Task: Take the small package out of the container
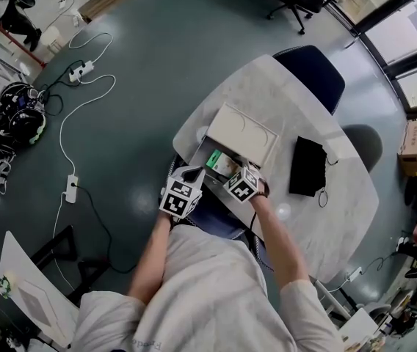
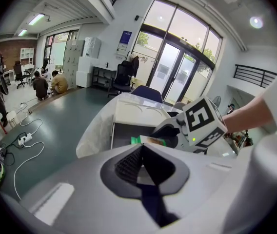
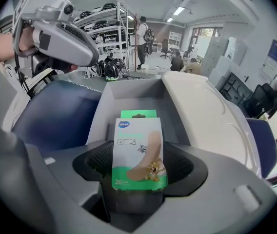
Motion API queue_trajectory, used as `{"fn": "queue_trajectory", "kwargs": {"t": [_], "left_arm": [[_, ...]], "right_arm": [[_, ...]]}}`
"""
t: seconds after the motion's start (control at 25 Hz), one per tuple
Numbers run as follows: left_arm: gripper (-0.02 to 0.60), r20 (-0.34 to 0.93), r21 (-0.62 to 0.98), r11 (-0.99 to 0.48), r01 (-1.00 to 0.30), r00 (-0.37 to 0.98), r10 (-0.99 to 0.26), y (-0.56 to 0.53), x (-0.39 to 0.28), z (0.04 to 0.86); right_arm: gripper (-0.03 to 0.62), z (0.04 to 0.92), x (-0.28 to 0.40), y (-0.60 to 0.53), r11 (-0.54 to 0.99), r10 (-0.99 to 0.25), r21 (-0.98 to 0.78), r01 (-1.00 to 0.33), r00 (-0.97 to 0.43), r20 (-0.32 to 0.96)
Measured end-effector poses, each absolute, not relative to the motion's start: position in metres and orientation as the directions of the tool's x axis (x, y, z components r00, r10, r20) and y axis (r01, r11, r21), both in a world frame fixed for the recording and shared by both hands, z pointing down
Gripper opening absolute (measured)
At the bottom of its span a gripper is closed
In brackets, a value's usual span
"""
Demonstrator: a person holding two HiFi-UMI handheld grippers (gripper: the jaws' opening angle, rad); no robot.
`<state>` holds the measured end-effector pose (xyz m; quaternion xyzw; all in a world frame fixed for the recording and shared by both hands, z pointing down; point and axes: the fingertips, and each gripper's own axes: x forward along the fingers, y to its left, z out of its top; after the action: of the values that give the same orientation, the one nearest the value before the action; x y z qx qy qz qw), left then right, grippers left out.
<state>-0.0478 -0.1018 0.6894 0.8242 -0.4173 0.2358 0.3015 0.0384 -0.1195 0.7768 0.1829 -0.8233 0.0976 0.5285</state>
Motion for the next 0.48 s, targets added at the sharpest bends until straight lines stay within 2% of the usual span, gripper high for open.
{"fn": "queue_trajectory", "kwargs": {"t": [0.48], "left_arm": [[0.054,0.645,0.281,-0.480,-0.831,0.534,-0.547,-0.100,-0.047,0.684]], "right_arm": [[0.313,0.761,0.034,-0.120,0.914,-0.265,0.089,-0.395,-0.419,0.868]]}}
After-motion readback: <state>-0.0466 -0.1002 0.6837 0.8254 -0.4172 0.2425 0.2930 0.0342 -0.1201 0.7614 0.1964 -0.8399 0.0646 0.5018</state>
